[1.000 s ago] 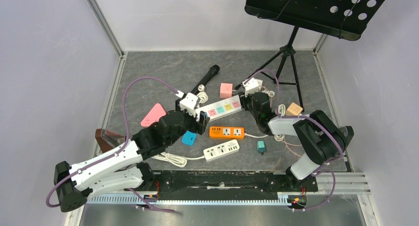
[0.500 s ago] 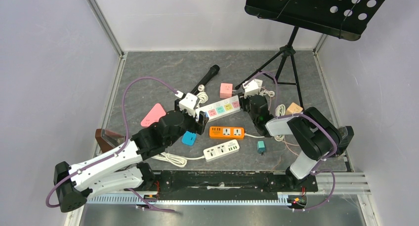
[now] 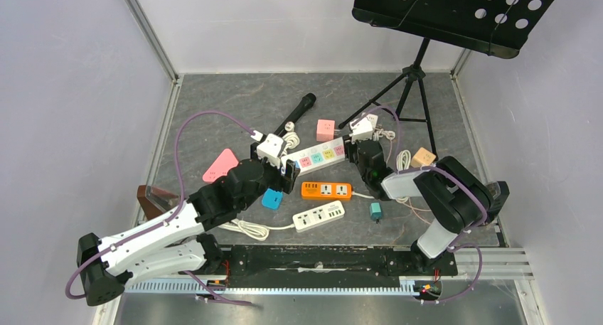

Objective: Insert the plug
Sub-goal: Insert the plug into the socket.

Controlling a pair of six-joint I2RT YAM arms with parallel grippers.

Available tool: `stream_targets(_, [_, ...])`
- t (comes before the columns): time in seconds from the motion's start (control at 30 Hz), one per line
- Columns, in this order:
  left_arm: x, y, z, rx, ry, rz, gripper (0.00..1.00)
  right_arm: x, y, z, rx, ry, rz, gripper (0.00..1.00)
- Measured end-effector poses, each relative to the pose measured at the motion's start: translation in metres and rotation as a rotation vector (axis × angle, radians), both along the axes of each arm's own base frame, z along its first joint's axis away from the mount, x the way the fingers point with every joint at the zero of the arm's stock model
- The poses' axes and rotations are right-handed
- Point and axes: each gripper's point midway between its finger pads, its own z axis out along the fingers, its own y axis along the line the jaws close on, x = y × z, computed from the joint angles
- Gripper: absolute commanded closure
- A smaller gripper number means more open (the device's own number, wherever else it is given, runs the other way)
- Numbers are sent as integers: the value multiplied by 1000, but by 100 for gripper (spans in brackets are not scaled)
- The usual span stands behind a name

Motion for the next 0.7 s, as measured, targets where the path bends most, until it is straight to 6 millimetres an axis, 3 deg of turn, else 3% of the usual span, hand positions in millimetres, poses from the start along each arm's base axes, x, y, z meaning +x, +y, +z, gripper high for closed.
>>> stream_targets(0.17, [1, 1, 1, -1, -3, 7, 17, 0, 1, 2, -15, 16, -10, 35])
stream_targets(0.23, [1, 2, 1, -2, -5, 10, 17, -4, 0, -2, -24, 51, -8, 25])
stream_targets(0.33, [1, 3, 3, -5, -10, 17, 16, -15, -2, -15, -54, 131, -5, 19])
stream_targets(0.5, [1, 4, 4, -7, -12, 20, 16, -5, 8, 1, -89, 198, 8, 11])
stream_targets(0.7, [2, 4, 4, -7, -13, 21, 16, 3, 12, 15, -96, 246, -3, 12])
